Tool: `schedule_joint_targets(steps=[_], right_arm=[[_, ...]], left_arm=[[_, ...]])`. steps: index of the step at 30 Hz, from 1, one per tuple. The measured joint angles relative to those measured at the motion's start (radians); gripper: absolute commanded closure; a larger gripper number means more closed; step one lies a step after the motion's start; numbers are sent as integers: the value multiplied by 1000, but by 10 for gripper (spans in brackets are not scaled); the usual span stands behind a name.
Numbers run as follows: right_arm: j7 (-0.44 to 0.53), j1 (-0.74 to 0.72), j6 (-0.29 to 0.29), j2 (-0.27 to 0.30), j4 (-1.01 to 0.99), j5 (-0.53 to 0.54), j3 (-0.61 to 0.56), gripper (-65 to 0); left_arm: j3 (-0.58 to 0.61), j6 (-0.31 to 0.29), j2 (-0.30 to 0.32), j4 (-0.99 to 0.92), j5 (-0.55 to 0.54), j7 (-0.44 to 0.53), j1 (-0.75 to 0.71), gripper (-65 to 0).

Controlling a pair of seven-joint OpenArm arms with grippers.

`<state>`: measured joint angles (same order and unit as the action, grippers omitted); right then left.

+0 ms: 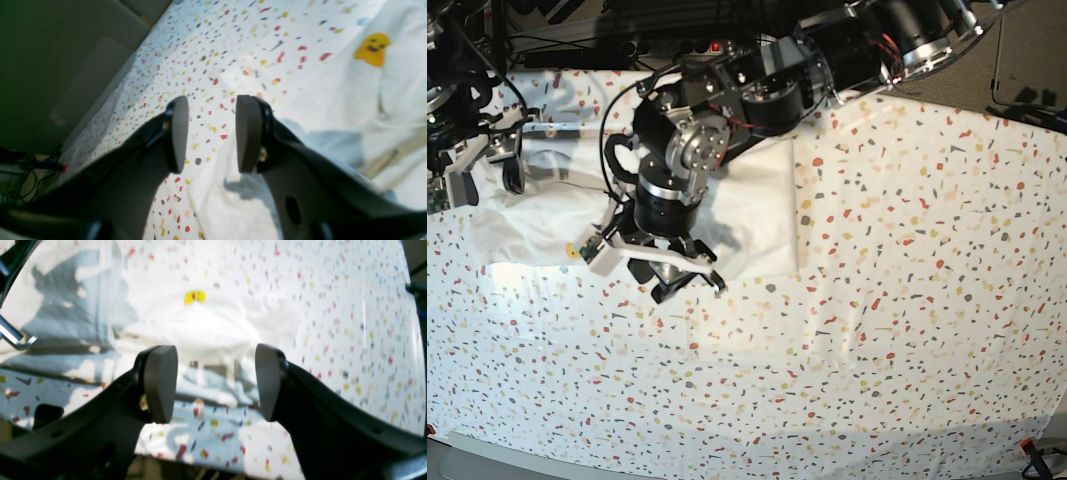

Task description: Fold the T-shirt properly

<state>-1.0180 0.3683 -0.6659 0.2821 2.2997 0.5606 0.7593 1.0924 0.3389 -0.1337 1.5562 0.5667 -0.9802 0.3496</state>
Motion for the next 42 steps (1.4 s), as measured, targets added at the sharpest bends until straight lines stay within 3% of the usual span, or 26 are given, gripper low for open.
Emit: schedule_joint_targets(steps=[7, 11, 16, 18, 22, 27, 32, 42], right_arm=[[-5, -97, 55, 116, -271, -42, 8, -366], [-13, -185, 56, 199, -446, 74, 77, -366], [-80, -253, 35, 349, -709, 180, 153, -366], [-87, -265, 0, 407, -847, 219, 154, -366], [-100, -320, -13, 523, -1123, 323, 151, -366], [-208, -413, -24, 636, -1367, 475, 149, -367], [-225, -468, -28, 694, -1497, 574, 66, -367], [-171, -589, -27, 629, -1521, 542, -237, -366]], left_arm=[[-203, -1, 0, 2, 13, -45, 0, -232], [-286, 1, 0, 2, -16, -52, 2, -232], [-291, 0, -2, 2, -21, -52, 0, -232], [-291, 1, -2, 2, -37, -52, 0, -232], [-292, 0, -1, 3, -62, -52, 0, -232], [-289, 0, -1, 3, -95, -53, 0, -232], [-290, 1, 0, 3, -97, -53, 0, -232], [-290, 1, 0, 3, -97, -53, -1, -232]])
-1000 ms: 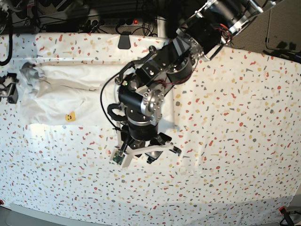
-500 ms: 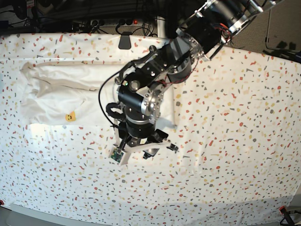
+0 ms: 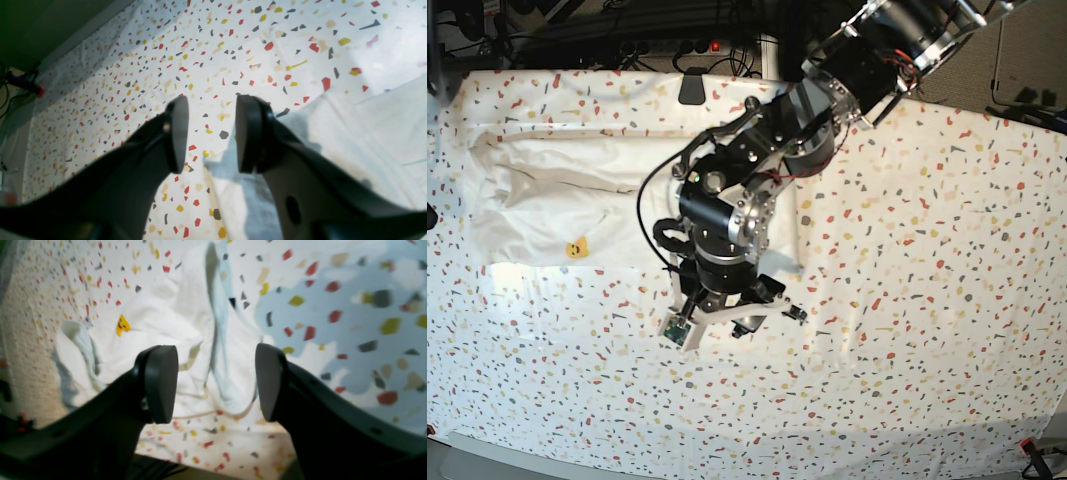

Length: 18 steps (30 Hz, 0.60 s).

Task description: Fold the T-shirt properly

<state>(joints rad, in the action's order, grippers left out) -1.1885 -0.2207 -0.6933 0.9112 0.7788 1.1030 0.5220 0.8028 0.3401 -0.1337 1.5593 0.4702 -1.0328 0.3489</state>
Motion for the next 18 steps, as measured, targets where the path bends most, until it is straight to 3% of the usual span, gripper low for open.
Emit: schedule_joint_targets(steps=[6, 12, 18], right_arm=[[180, -9, 0, -34, 0, -194, -154, -366], [282, -10, 0, -116, -55, -194, -204, -366], [365, -15, -4, -101, -165, -237, -201, -366]], left_arm=[[0, 0, 0, 0, 0, -16, 0, -232], [0, 0, 0, 0, 0, -15, 0, -232], [0, 0, 0, 0, 0, -15, 0, -232]])
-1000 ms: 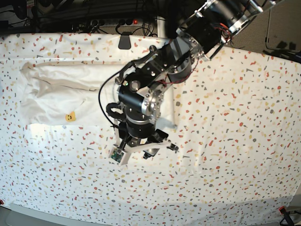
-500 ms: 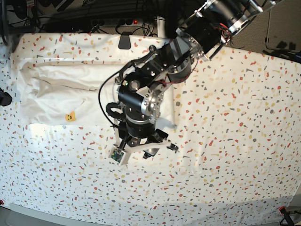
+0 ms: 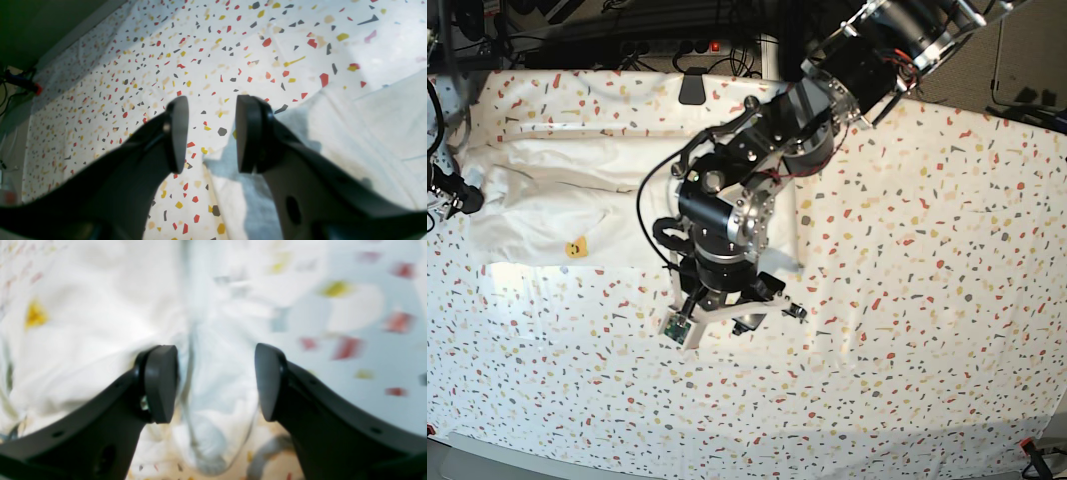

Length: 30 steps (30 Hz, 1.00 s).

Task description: Fold the T-shirt properly

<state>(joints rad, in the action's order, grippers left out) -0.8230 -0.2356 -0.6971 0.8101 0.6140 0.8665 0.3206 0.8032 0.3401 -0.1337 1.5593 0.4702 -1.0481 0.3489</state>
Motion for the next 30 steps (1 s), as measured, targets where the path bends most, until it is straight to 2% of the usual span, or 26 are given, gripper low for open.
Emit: schedule_joint_targets(steps=[4, 7, 10, 14, 17, 19, 21, 24, 27, 30], right_arm=[[15, -5, -4, -7, -26, 5, 0, -363], [23, -11, -3, -25, -26, 7, 4, -337], [-22, -31, -3, -22, -28, 6, 4, -338], [-129, -72, 4, 25, -34, 79, -2, -338], [-124, -100, 4, 85, -36, 74, -2, -338], [-91, -116, 4, 100, -32, 51, 0, -338], [-64, -116, 4, 89, -31, 20, 0, -338], [-59, -108, 5, 36, -33, -26, -1, -338], [-48, -108, 4, -12, -34, -38, -1, -338], [-48, -109, 4, -31, -34, -38, -1, -338]], left_arm=[[0, 0, 0, 0, 0, 0, 0, -232], [0, 0, 0, 0, 0, 0, 0, -232], [0, 0, 0, 0, 0, 0, 0, -232], [0, 0, 0, 0, 0, 0, 0, -232], [0, 0, 0, 0, 0, 0, 0, -232], [0, 0, 0, 0, 0, 0, 0, -232], [0, 0, 0, 0, 0, 0, 0, -232], [0, 0, 0, 0, 0, 0, 0, -232], [0, 0, 0, 0, 0, 0, 0, -232], [0, 0, 1, 0, 0, 0, 0, -232]])
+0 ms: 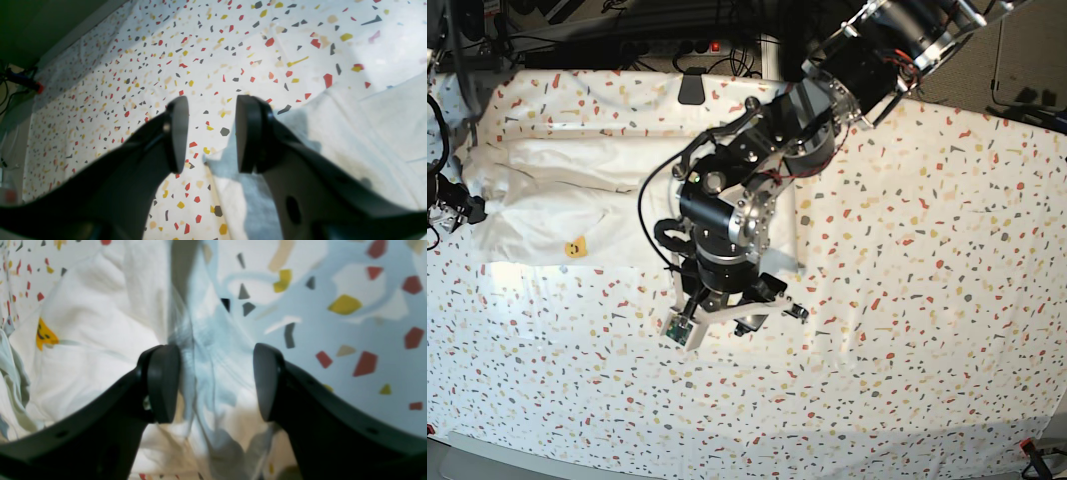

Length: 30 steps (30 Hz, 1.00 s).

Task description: Fold the T-shirt properly

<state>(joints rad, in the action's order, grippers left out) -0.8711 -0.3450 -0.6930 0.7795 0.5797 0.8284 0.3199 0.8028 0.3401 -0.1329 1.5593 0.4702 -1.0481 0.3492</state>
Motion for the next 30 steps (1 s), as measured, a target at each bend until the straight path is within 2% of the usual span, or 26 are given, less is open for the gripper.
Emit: schedule_joint_targets(steps=[10, 11, 15, 18, 19, 21, 25, 27, 30], right_arm=[[-36, -4, 0, -29, 4, 19, 5, -338], [-57, -4, 0, -29, 3, 45, 5, -338], [-245, -3, -1, -40, 3, 228, 3, -338], [-271, -1, -1, -45, 2, 278, 0, -336], [-271, -1, -1, -44, 2, 278, 0, -317], [-271, 0, 0, -42, 2, 270, 0, -236], [-271, 2, 0, -43, 2, 261, 0, 0], [-262, 2, 0, -43, 2, 259, 0, 0], [-241, 2, 0, -43, 2, 259, 0, 0]], left_arm=[[0, 0, -1, 0, 0, 0, 0, -232], [0, 0, -1, 0, 0, 0, 0, -232], [0, 0, 0, 0, 0, 0, 0, -232], [0, 0, 0, 0, 0, 0, 0, -232], [0, 0, 0, 0, 0, 0, 0, -232], [0, 0, 0, 0, 0, 0, 0, -232], [0, 0, 0, 0, 0, -4, 0, -232], [0, 0, -1, 0, 0, -56, 0, -232], [0, -35, 6, 0, -1, -134, -4, -232]])
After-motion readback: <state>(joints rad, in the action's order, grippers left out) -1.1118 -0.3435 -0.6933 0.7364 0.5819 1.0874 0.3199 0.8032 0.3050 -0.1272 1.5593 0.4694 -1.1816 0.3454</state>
